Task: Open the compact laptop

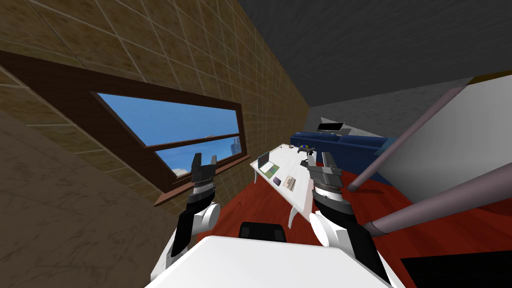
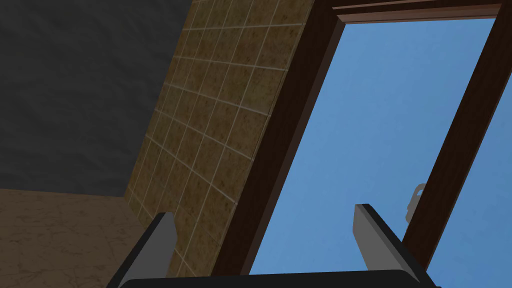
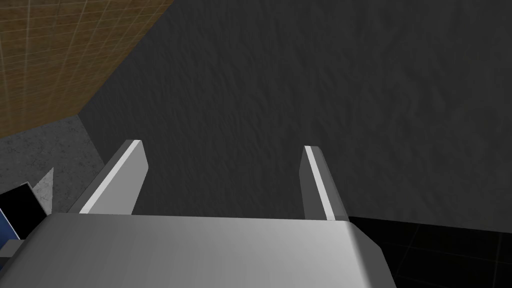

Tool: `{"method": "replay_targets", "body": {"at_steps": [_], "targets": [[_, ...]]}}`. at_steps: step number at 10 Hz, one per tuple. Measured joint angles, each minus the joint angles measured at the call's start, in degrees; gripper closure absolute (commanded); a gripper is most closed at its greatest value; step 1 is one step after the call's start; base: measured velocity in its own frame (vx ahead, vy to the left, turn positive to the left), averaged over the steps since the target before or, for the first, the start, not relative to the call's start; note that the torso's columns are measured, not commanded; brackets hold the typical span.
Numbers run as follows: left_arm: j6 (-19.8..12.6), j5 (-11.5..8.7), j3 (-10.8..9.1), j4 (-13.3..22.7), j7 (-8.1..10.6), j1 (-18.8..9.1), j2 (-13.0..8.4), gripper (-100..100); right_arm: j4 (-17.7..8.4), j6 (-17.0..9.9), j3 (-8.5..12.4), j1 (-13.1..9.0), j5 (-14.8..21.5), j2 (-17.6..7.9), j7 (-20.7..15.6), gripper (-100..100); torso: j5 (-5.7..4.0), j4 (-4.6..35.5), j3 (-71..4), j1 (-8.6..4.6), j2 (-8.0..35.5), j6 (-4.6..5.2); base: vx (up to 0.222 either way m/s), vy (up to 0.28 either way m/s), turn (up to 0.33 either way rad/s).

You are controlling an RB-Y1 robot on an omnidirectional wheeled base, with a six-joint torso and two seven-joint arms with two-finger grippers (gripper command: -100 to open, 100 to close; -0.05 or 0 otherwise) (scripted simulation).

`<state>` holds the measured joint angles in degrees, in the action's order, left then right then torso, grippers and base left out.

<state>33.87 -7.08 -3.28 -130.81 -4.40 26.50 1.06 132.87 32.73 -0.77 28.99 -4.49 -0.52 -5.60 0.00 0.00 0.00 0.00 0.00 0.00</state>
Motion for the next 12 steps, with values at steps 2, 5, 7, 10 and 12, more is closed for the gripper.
{"method": "replay_targets", "body": {"at_steps": [2, 5, 7, 10, 12], "targets": [[0.0, 0.0, 0.00, 0.0, 0.00, 0.0, 0.0, 0, 0.0, 0.0, 0.0, 0.0, 0.0, 0.0, 0.0, 0, 0.00, 6.0, -12.0, 0.00, 6.0, 0.00, 0.000, 0.000, 0.000], [0.0, 0.0, 0.00, 0.0, 0.00, 0.0, 0.0, 0, 0.0, 0.0, 0.0, 0.0, 0.0, 0.0, 0.0, 0, 0.00, 18.5, -36.9, 0.00, 18.5, 0.00, 0.000, 0.000, 0.000], [0.0, 0.0, 0.00, 0.0, 0.00, 0.0, 0.0, 0, 0.0, 0.0, 0.0, 0.0, 0.0, 0.0, 0.0, 0, 0.00, 26.9, -53.8, 0.00, 26.9, 0.00, 0.000, 0.000, 0.000], [0.0, 0.0, 0.00, 0.0, 0.00, 0.0, 0.0, 0, 0.0, 0.0, 0.0, 0.0, 0.0, 0.0, 0.0, -100, 0.00, 39.6, -79.2, 0.00, 39.6, 0.00, 0.004, 0.002, -0.005], [0.0, 0.0, 0.00, 0.0, 0.00, 0.0, 0.0, 0, -0.9, -0.1, -0.4, -0.8, 0.6, -2.1, -0.8, -100, 0.01, 42.0, -84.3, 0.05, 42.0, 0.00, 0.024, 0.026, -0.026]]}}
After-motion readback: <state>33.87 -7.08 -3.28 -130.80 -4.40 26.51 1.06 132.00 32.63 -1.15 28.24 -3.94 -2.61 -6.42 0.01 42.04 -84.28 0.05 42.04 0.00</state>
